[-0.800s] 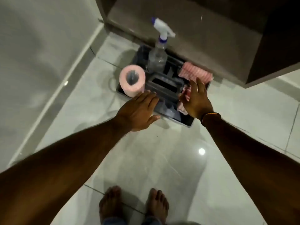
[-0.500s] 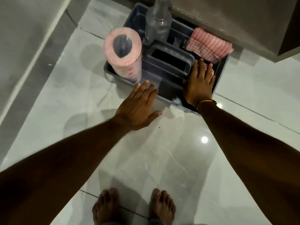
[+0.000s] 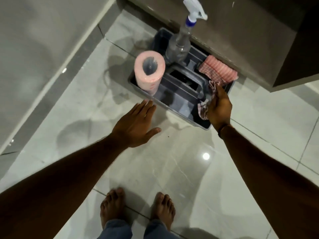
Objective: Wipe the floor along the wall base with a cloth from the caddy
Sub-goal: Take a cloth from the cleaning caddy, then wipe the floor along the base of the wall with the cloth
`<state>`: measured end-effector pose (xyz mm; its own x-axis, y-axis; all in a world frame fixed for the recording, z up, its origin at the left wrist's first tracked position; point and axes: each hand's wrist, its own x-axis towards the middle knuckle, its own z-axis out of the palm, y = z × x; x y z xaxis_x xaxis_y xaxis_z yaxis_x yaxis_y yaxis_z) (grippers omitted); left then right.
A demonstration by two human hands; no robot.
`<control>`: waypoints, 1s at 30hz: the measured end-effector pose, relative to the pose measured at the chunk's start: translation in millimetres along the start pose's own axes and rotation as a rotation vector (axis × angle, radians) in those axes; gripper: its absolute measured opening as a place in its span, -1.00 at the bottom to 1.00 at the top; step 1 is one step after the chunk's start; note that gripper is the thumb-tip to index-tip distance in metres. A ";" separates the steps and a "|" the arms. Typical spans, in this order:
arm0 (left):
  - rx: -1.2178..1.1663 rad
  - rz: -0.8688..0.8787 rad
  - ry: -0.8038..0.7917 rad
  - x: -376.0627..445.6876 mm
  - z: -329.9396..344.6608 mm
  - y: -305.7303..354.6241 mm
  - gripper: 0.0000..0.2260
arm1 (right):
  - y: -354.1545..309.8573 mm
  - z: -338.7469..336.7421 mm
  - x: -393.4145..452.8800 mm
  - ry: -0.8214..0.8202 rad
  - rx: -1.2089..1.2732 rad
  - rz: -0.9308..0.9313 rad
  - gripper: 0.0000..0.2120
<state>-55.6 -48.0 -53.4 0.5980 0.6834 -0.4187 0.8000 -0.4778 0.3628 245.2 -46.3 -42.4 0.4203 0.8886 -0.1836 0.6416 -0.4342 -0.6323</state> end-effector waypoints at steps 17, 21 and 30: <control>-0.377 -0.696 0.155 -273.3 17.0 -118.7 -0.03 | -207.8 132.6 -157.4 -0.559 0.086 -0.481 -0.24; -0.386 -0.755 0.173 -268.9 90.7 -162.4 -0.07 | -182.3 232.0 -123.1 -0.515 -0.198 -0.821 -0.20; -0.128 -0.639 0.345 -222.9 233.0 -208.4 -0.17 | -129.6 371.6 -98.8 -0.454 -0.522 -0.946 -0.38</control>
<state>-344.5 -229.3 -229.7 -0.0489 0.9516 -0.3033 0.9630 0.1255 0.2384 -117.9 -22.8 -221.9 -0.5656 0.8154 -0.1237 0.8056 0.5141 -0.2946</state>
